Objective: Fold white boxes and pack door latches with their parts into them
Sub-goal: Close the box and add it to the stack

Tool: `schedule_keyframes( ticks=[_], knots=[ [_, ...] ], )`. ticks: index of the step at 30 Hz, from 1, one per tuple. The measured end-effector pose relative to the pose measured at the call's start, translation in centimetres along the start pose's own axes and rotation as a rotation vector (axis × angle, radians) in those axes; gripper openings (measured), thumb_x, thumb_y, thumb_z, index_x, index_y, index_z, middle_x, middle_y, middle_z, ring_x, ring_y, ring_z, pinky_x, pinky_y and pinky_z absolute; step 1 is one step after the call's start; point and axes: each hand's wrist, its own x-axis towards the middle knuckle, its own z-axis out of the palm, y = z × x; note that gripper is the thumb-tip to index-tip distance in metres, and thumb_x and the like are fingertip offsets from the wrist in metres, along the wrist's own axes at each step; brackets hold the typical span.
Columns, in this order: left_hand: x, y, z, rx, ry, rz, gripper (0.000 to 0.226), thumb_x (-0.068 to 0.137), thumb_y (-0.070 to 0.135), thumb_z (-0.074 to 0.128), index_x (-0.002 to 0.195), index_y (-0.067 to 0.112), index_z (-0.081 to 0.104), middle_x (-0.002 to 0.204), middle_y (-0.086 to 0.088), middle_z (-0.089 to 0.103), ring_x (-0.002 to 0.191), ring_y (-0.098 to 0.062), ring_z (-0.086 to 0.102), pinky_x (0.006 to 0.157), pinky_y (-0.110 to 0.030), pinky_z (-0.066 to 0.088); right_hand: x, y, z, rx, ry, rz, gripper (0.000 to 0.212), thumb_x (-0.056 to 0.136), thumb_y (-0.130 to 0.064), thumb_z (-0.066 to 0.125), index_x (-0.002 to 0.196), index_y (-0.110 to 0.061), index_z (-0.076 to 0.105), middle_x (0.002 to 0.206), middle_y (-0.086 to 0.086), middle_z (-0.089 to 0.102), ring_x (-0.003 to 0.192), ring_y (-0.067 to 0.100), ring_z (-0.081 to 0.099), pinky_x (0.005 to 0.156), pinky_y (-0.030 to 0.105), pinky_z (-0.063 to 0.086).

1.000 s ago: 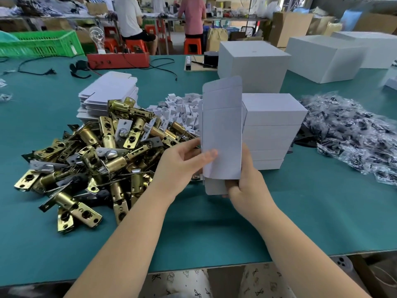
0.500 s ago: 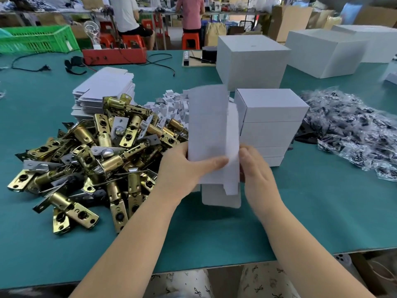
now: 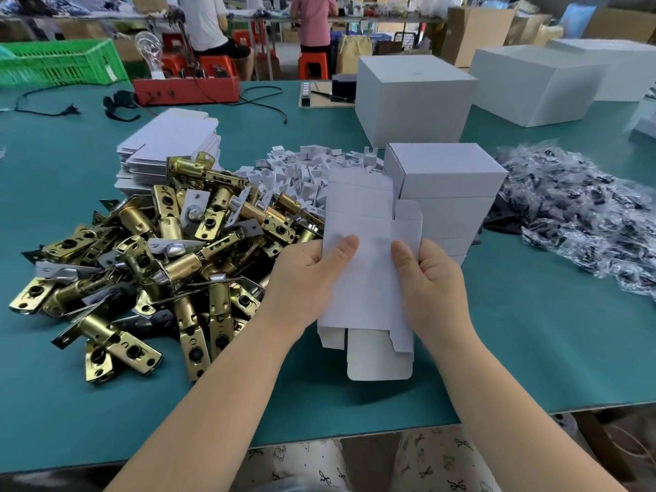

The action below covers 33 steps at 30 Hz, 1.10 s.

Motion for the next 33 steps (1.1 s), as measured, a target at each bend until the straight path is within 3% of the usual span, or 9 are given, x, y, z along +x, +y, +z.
schedule_keyframes(
  ticks=[4, 7, 10, 15, 18, 23, 25, 29, 33],
  knots=[
    [-0.1, -0.1, 0.0, 0.017, -0.007, 0.027, 0.074, 0.08, 0.055, 0.065, 0.07, -0.014, 0.043, 0.065, -0.023, 0.048, 0.064, -0.025, 0.045, 0.061, -0.039, 0.035, -0.2, 0.1, 0.4, -0.07, 0.079, -0.062, 0.042, 0.101, -0.03, 0.042, 0.062, -0.017, 0.034, 0.05, -0.018, 0.039, 0.048, 0.001, 0.032, 0.044, 0.014, 0.028],
    [-0.3, 0.3, 0.0, -0.057, -0.056, -0.007, 0.083, 0.077, 0.065, 0.06, 0.078, -0.017, 0.052, 0.077, -0.03, 0.052, 0.077, -0.028, 0.047, 0.071, -0.043, 0.037, -0.1, 0.2, 0.3, -0.07, 0.095, -0.061, 0.045, 0.103, -0.032, 0.037, 0.06, -0.02, 0.028, 0.046, -0.016, 0.032, 0.046, 0.004, 0.029, 0.043, 0.016, 0.024],
    [-0.5, 0.7, 0.1, -0.06, -0.092, -0.029, 0.089, 0.077, 0.069, 0.052, 0.083, -0.019, 0.051, 0.09, -0.018, 0.051, 0.083, -0.029, 0.043, 0.073, -0.043, 0.03, 0.0, 0.2, 0.1, -0.049, 0.094, -0.065, 0.046, 0.103, -0.031, 0.037, 0.059, -0.02, 0.026, 0.046, -0.014, 0.03, 0.045, 0.004, 0.027, 0.042, 0.015, 0.022],
    [-0.8, 0.6, 0.3, 0.002, -0.041, 0.05, 0.078, 0.087, 0.058, 0.045, 0.079, -0.019, 0.046, 0.073, -0.028, 0.05, 0.071, -0.027, 0.043, 0.066, -0.041, 0.032, -0.1, -0.2, 0.1, -0.067, 0.122, -0.081, 0.047, 0.102, -0.031, 0.04, 0.058, -0.021, 0.026, 0.042, -0.016, 0.031, 0.043, 0.003, 0.03, 0.041, 0.014, 0.025],
    [-0.7, 0.6, 0.3, -0.043, -0.064, 0.021, 0.075, 0.088, 0.054, 0.047, 0.088, -0.021, 0.053, 0.089, -0.04, 0.056, 0.079, -0.03, 0.051, 0.073, -0.044, 0.039, -0.1, -0.4, -0.1, -0.075, 0.117, -0.094, 0.05, 0.102, -0.032, 0.042, 0.056, -0.023, 0.024, 0.044, -0.015, 0.027, 0.044, 0.004, 0.027, 0.042, 0.015, 0.021],
    [0.2, 0.1, -1.1, -0.05, -0.157, -0.086, 0.041, 0.092, 0.036, 0.051, 0.077, 0.009, 0.078, 0.089, -0.003, 0.077, 0.083, -0.015, 0.073, 0.068, -0.021, 0.056, 0.2, -0.3, -0.5, 0.117, 0.082, 0.031, 0.055, 0.099, -0.041, 0.043, 0.059, -0.005, 0.033, 0.06, 0.001, 0.032, 0.057, 0.013, 0.03, 0.053, 0.027, 0.02],
    [0.2, 0.1, -1.3, -0.031, -0.169, -0.095, 0.035, 0.093, 0.034, 0.052, 0.078, 0.019, 0.08, 0.089, 0.002, 0.077, 0.084, -0.012, 0.073, 0.068, -0.017, 0.054, 0.4, -0.3, -0.5, -0.002, 0.089, 0.002, 0.051, 0.102, -0.034, 0.041, 0.058, -0.013, 0.027, 0.051, -0.011, 0.031, 0.049, 0.006, 0.027, 0.047, 0.022, 0.02],
    [0.6, 0.1, -1.2, 0.029, -0.031, -0.071, 0.067, 0.084, 0.054, 0.054, 0.081, -0.013, 0.061, 0.089, -0.01, 0.059, 0.08, -0.025, 0.052, 0.077, -0.035, 0.037, 0.0, -0.6, 0.0, -0.165, 0.031, -0.1, 0.051, 0.102, -0.027, 0.043, 0.056, -0.023, 0.02, 0.043, -0.011, 0.025, 0.043, 0.006, 0.023, 0.041, 0.019, 0.018],
    [0.5, 0.2, -1.3, 0.051, 0.057, -0.003, 0.073, 0.085, 0.056, 0.053, 0.076, -0.016, 0.05, 0.085, -0.012, 0.052, 0.077, -0.024, 0.045, 0.073, -0.039, 0.033, -0.2, -0.5, 0.0, -0.009, -0.07, 0.009, 0.048, 0.101, -0.032, 0.043, 0.059, -0.016, 0.027, 0.055, -0.01, 0.028, 0.052, 0.008, 0.025, 0.048, 0.024, 0.019]
  ],
)
